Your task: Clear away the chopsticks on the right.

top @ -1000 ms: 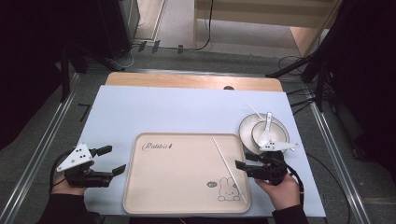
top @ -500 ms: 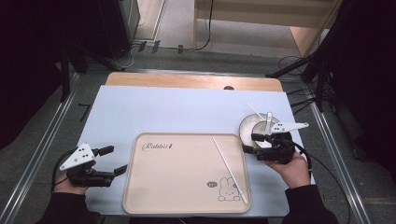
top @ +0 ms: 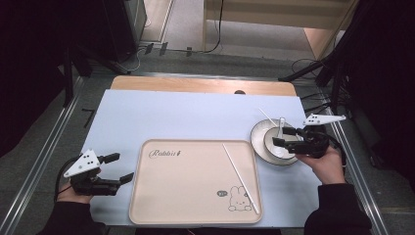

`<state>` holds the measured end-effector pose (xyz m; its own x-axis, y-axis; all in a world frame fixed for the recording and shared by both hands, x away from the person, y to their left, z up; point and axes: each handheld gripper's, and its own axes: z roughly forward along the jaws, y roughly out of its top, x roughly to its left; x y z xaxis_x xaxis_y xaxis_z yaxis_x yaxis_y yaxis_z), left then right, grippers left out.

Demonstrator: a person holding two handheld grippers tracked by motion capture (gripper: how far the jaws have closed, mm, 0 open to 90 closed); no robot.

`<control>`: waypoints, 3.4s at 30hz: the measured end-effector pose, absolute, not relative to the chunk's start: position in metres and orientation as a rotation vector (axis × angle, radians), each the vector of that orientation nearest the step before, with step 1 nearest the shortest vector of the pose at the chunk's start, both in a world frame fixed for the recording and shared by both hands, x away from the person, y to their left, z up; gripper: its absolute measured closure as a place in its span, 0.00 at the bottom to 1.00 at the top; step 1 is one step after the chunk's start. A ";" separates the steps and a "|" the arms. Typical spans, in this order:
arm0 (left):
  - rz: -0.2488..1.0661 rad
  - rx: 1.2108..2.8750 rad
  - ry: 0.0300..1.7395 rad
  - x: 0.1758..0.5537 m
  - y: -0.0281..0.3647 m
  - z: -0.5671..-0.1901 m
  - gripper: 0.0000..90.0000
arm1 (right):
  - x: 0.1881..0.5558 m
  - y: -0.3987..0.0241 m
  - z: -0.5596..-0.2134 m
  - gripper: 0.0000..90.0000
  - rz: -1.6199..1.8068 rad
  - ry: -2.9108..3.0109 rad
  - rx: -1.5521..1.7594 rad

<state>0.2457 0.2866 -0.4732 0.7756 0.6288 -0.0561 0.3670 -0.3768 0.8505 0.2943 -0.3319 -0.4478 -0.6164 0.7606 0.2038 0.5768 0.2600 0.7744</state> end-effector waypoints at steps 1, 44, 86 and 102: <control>0.343 2.007 0.745 0.246 0.287 -0.473 0.17 | 0.295 -0.334 -0.448 0.36 1.282 2.310 1.263; 0.350 2.020 0.729 0.244 0.285 -0.473 0.17 | 0.286 -0.420 -0.501 0.83 1.171 2.228 1.585; 0.358 2.026 0.726 0.243 0.285 -0.472 0.17 | 0.305 -0.420 -0.512 0.94 1.227 2.226 1.761; 0.365 2.015 0.734 0.242 0.286 -0.471 0.17 | 0.276 -0.405 -0.463 0.94 1.179 2.036 1.843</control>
